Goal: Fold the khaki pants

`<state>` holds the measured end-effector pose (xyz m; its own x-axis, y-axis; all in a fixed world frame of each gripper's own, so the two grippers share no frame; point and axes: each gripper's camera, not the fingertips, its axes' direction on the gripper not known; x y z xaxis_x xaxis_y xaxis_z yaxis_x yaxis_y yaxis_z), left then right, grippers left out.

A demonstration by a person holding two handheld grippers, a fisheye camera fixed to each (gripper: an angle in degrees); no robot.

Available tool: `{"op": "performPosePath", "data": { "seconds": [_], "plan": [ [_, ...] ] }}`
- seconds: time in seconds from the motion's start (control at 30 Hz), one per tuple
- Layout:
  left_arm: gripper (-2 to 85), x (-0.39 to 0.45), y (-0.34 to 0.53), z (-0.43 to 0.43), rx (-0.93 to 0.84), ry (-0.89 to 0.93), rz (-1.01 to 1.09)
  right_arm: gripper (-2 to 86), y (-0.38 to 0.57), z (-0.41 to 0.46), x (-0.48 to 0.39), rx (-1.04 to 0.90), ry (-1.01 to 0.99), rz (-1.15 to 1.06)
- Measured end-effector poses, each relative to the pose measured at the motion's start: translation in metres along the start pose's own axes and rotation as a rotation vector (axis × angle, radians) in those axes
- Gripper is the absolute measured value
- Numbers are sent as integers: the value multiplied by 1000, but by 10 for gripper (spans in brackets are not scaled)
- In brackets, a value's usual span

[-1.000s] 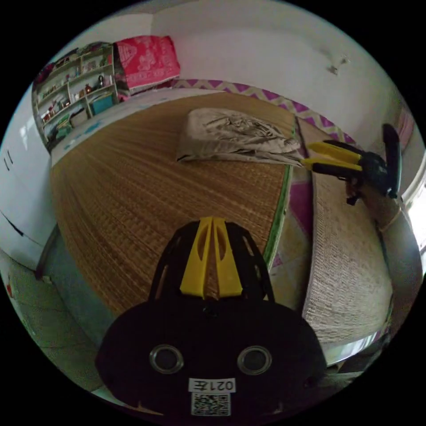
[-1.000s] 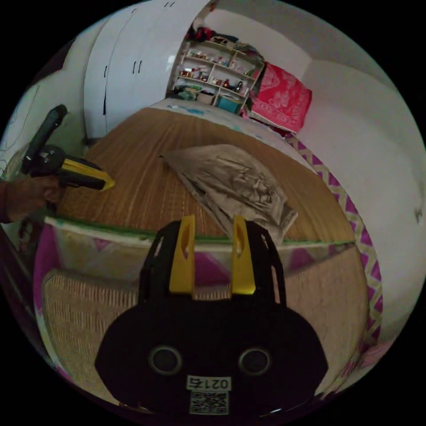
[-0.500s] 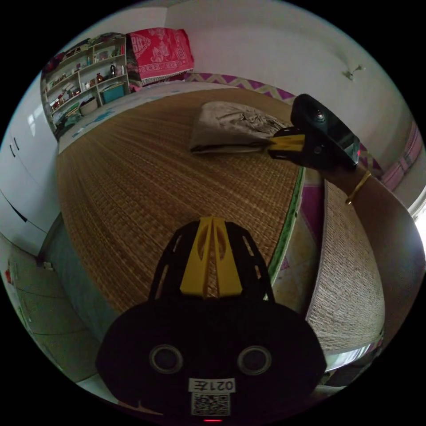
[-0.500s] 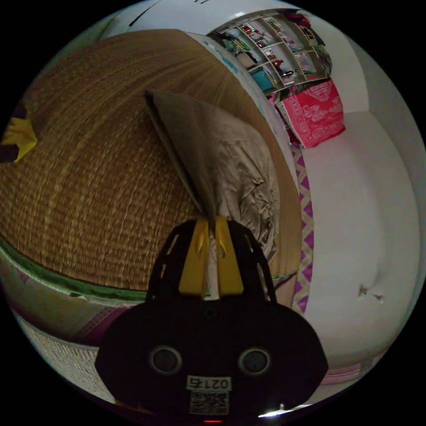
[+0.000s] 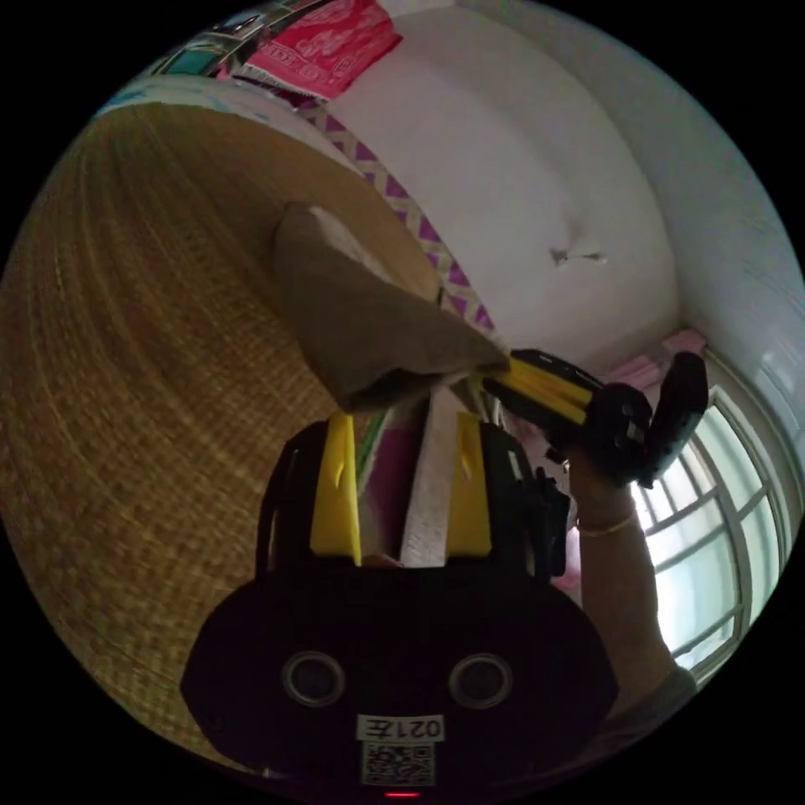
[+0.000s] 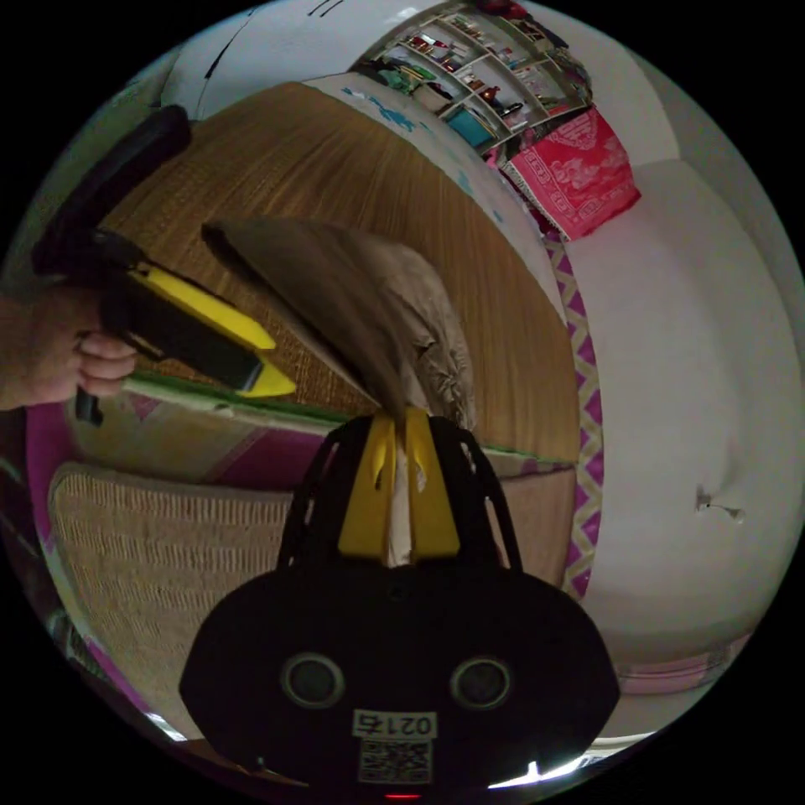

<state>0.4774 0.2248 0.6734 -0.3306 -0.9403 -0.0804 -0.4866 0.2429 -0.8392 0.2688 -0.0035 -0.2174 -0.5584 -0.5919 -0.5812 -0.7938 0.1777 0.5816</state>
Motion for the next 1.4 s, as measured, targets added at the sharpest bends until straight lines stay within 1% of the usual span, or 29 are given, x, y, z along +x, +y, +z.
{"op": "performPosePath", "data": {
  "seconds": [0.07, 0.13, 0.23, 0.3, 0.33, 0.4, 0.43, 0.5, 0.57, 0.63, 0.73, 0.8, 0.87, 0.93, 1.0, 1.03, 1.1, 1.17, 1.23, 1.3, 1.37, 1.4],
  "plan": [
    [143, 23, 10, 4, -15, 12, 72, -8, 31, -24, -6, -1, 27, -17],
    [123, 50, 21, 11, -36, 87, 139, -8, 69, -48, -13, -10, 63, -20],
    [92, 106, 48, 29, -115, 182, 281, -8, 140, -86, -28, -37, 123, 22],
    [66, 144, 78, 48, -202, 260, 356, -8, 199, -112, -49, -95, 187, 42],
    [62, 151, 87, 53, -236, 283, 360, -8, 213, -118, -54, -112, 193, 53],
    [50, 162, 126, 70, -421, 393, 305, -8, 262, -134, -85, -173, 170, 69],
    [47, 161, 137, 71, -456, 418, 282, -8, 272, -137, -95, -177, 159, 72],
    [36, 150, 179, 66, -585, 405, 214, -8, 302, -142, -142, -166, 85, 72],
    [26, 134, 206, 49, -629, 369, 204, -7, 313, -141, -180, -136, 40, 68],
    [15, 114, 225, 24, -625, 324, 203, -6, 318, -138, -212, -104, 7, 68],
    [5, 85, 241, -23, -573, 195, 166, -4, 328, -127, -238, -50, -21, 162],
    [26, 83, 244, -58, -458, 112, 218, 0, 345, -122, -237, 9, -98, 298],
    [55, 95, 245, -73, -392, 39, 291, 3, 365, -126, -230, 87, -160, 391],
    [77, 111, 246, -79, -372, -19, 356, 5, 394, -134, -216, 164, -245, 493],
    [101, 130, 247, -90, -326, -102, 424, 9, 450, -141, -191, 241, -319, 693],
    [107, 133, 247, -94, -311, -116, 431, 10, 465, -142, -186, 248, -315, 743],
    [109, 140, 252, -109, -288, -146, 449, 19, 523, -143, -172, 206, -214, 920],
    [106, 139, 257, -119, -286, -166, 446, 30, 559, -139, -167, 180, -204, 1000],
    [95, 134, 263, -128, -272, -209, 420, 44, 587, -131, -163, 147, -229, 1050],
    [61, 128, 270, -151, -177, -272, 366, 69, 620, -120, -161, 164, -308, 1133],
    [48, 135, 278, -164, -127, -254, 412, 93, 640, -107, -159, 177, -402, 1194],
    [49, 146, 283, -165, -145, -248, 474, 108, 652, -97, -159, 183, -461, 1230]
  ]
}}
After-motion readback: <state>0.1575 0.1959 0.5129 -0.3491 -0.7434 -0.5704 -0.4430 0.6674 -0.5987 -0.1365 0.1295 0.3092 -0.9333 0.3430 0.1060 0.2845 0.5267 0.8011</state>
